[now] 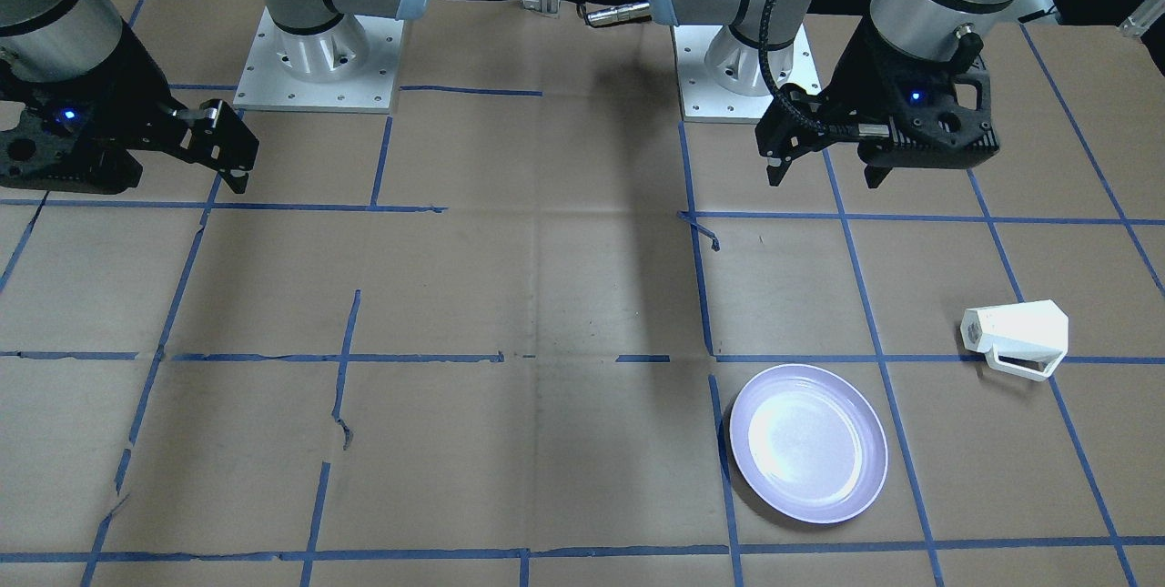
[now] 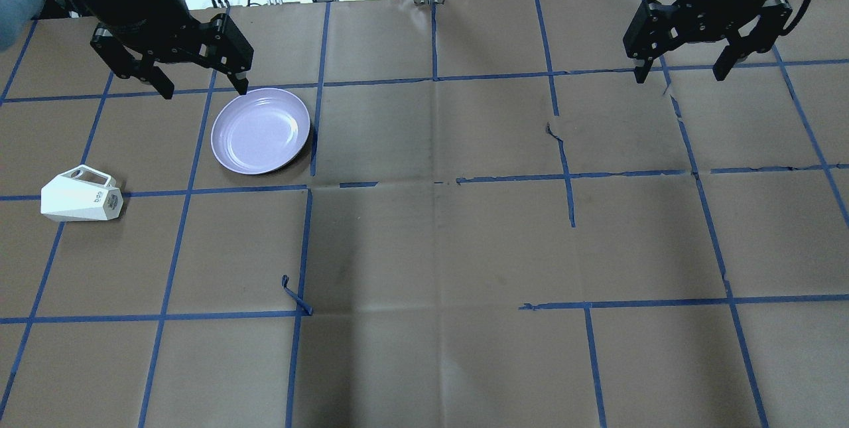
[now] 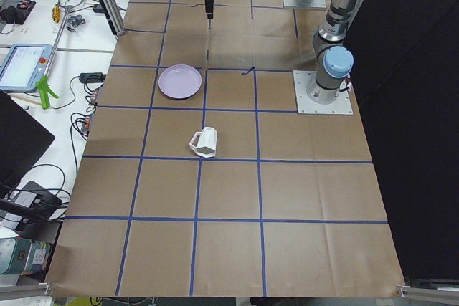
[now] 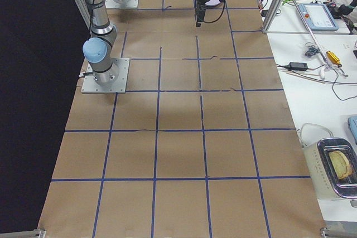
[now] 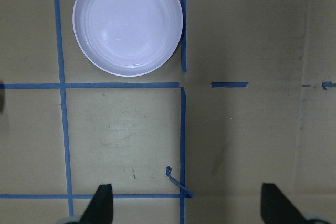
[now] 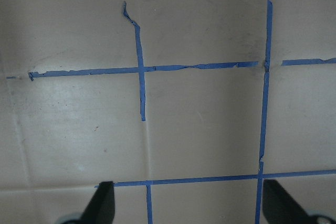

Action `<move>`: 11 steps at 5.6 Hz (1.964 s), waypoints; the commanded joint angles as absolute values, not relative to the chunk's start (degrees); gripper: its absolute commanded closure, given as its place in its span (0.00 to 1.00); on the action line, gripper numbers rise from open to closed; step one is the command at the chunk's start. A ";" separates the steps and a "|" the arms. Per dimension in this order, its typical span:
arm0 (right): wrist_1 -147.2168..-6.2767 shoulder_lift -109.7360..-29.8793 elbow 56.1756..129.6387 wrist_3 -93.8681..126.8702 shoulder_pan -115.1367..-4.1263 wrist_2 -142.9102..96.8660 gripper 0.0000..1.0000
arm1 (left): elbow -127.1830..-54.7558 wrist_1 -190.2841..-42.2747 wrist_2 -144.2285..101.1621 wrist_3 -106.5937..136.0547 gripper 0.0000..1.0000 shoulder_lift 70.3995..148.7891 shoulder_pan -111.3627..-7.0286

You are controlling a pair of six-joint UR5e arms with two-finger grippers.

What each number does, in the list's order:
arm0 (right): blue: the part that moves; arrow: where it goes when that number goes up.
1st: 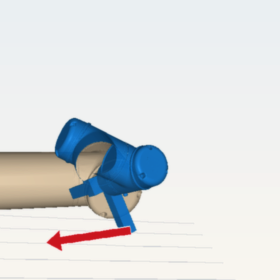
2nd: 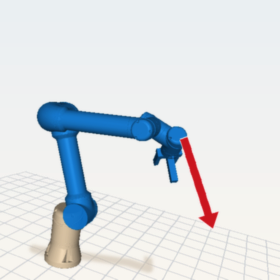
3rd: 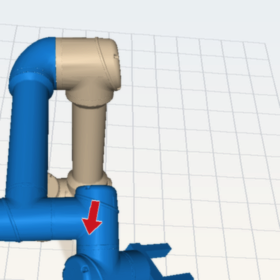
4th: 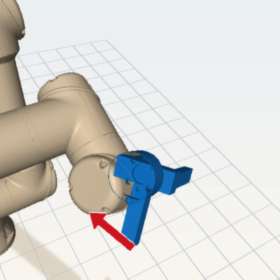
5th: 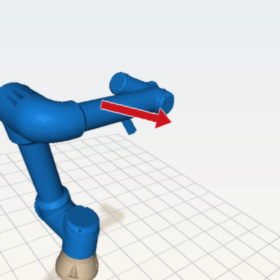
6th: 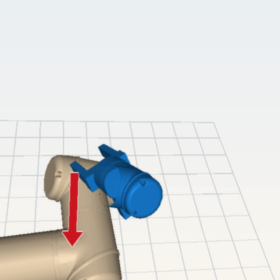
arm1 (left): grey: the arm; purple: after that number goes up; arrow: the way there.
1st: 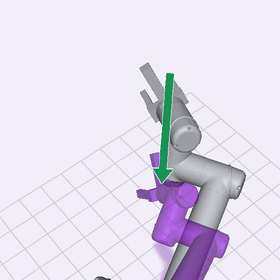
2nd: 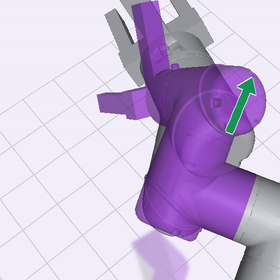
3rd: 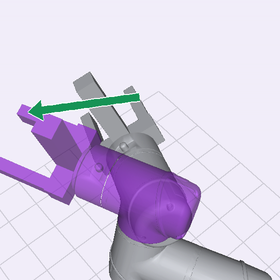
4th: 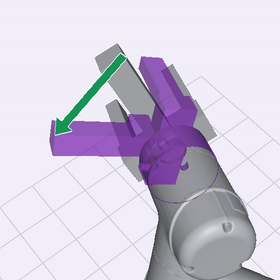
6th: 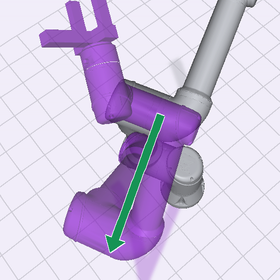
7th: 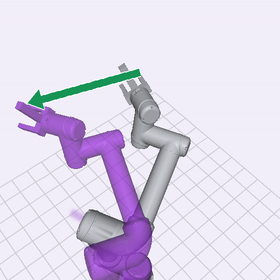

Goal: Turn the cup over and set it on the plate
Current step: 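Move the left gripper away from the plate toward the white mug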

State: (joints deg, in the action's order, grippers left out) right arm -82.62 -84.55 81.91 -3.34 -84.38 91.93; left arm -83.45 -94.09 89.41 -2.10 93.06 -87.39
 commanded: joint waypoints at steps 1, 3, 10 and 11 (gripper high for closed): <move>-82.62 -84.55 81.91 -3.34 -84.38 91.93 0.00 | -83.50 -94.22 90.08 -2.19 0.02 92.47 -87.54; -82.62 -84.55 81.91 -3.34 -84.38 91.93 0.00 | -83.67 -94.22 90.17 -3.51 0.02 92.29 -86.75; -82.62 -84.55 81.91 -3.34 -84.38 91.93 0.00 | -84.29 -99.85 89.83 -52.54 0.02 89.90 -47.81; -82.62 -84.55 81.91 -3.34 -84.38 91.93 0.00 | -83.77 -99.32 89.65 -57.95 0.01 91.91 -42.07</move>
